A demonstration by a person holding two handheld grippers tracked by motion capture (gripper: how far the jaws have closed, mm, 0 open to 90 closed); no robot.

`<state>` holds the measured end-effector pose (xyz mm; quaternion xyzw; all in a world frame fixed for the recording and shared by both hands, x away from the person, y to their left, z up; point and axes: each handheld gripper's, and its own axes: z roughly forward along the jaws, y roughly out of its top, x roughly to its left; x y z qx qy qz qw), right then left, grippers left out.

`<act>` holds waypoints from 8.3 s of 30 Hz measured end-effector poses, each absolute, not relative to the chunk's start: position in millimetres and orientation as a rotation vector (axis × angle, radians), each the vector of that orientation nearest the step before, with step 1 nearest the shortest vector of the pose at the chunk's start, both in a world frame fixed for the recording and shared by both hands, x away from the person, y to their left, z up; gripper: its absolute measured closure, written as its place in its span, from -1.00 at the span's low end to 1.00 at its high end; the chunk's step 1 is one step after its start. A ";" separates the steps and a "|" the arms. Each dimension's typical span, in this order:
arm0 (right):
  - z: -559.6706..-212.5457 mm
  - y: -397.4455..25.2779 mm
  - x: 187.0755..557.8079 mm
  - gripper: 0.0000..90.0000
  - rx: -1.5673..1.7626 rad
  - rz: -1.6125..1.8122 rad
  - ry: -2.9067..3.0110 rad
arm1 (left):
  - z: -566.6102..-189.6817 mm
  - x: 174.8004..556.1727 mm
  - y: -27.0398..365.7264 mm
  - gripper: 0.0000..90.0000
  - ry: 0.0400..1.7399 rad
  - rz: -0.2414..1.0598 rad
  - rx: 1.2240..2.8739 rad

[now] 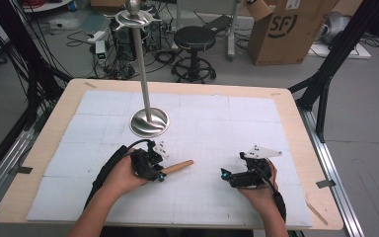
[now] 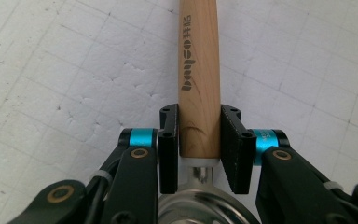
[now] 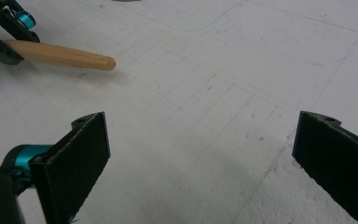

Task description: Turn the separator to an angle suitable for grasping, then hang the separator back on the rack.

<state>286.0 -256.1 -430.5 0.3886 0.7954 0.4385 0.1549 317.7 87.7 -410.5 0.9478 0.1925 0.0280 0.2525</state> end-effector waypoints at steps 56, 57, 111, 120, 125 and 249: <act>-412.0 -250.1 279.9 -0.94 1.054 1.371 2.249 | -346.5 299.0 127.2 0.57 0.385 0.027 2.097; -408.3 -249.0 278.8 -0.94 1.046 1.390 2.245 | -345.5 299.3 127.6 0.57 0.380 0.030 2.098; -325.3 -157.0 287.3 -0.62 0.609 1.765 2.397 | -331.4 298.8 107.1 0.57 0.335 0.008 2.095; -326.5 -138.3 289.5 -0.41 0.557 1.800 2.431 | -329.5 297.2 104.5 0.57 0.325 0.016 2.101; -326.3 -135.1 289.5 -0.23 0.534 1.812 2.445 | -328.5 297.6 103.7 0.57 0.314 0.018 2.110; -156.6 -67.1 446.9 0.51 0.451 1.613 2.486 | -367.0 299.8 219.2 -0.62 0.504 0.144 1.922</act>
